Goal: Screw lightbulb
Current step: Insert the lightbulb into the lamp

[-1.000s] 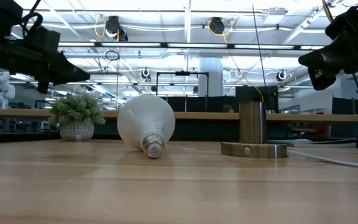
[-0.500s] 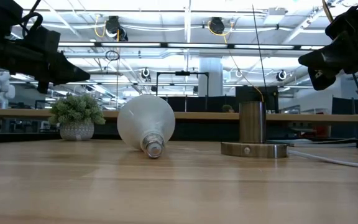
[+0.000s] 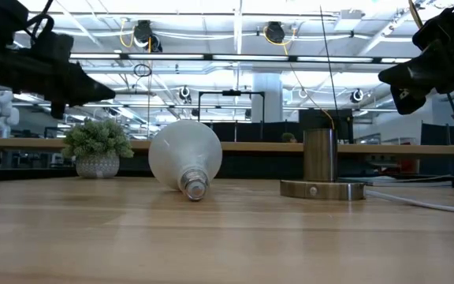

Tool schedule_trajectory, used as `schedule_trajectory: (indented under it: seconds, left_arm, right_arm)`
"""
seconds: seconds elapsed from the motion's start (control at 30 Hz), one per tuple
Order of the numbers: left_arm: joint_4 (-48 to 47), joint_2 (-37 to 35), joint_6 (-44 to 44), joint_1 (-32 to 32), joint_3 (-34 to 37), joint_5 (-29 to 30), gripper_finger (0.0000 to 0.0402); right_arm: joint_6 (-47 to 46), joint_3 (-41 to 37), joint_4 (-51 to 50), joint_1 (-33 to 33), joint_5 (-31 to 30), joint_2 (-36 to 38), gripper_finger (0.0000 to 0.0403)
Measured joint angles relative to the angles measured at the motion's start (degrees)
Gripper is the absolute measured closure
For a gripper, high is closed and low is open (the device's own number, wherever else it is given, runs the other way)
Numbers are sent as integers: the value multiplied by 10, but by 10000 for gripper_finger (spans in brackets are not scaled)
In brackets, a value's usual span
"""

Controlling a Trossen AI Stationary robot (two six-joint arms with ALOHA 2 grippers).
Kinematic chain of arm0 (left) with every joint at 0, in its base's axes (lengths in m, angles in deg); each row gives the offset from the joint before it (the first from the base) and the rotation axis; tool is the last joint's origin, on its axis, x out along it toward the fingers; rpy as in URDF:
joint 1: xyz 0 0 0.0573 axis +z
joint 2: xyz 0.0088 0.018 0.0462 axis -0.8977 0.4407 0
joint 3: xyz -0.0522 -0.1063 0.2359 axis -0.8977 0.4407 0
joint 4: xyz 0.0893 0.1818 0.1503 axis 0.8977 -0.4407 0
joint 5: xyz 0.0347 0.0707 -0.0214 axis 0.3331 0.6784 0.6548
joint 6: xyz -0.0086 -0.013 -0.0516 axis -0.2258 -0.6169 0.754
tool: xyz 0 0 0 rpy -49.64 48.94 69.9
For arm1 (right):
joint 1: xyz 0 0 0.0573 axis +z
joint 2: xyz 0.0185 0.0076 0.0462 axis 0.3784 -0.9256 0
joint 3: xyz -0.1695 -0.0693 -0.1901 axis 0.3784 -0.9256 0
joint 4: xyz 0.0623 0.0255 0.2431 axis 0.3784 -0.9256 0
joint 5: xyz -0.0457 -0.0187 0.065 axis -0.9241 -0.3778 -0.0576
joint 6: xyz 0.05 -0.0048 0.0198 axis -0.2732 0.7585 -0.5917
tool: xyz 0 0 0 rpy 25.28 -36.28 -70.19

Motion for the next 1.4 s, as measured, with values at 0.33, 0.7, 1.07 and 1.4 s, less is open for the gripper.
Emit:
schedule_trajectory:
  seconds: [0.33, 0.7, 1.07, 1.4]
  left_arm:
    - [-153, 132, -39, -2, -265, -23, 400]
    - [-499, 527, 256, -81, -532, -25, 401]
    - [-489, 715, 593, -271, -576, 35, 401]
    - [-487, 804, 777, -342, -595, -68, 401]
  right_arm:
    - [0, 0, 0, 0, 0, 0, 403]
    - [0, 0, 0, 0, 0, 0, 403]
    - [0, 0, 0, 0, 0, 0, 403]
    - [0, 0, 0, 0, 0, 0, 403]
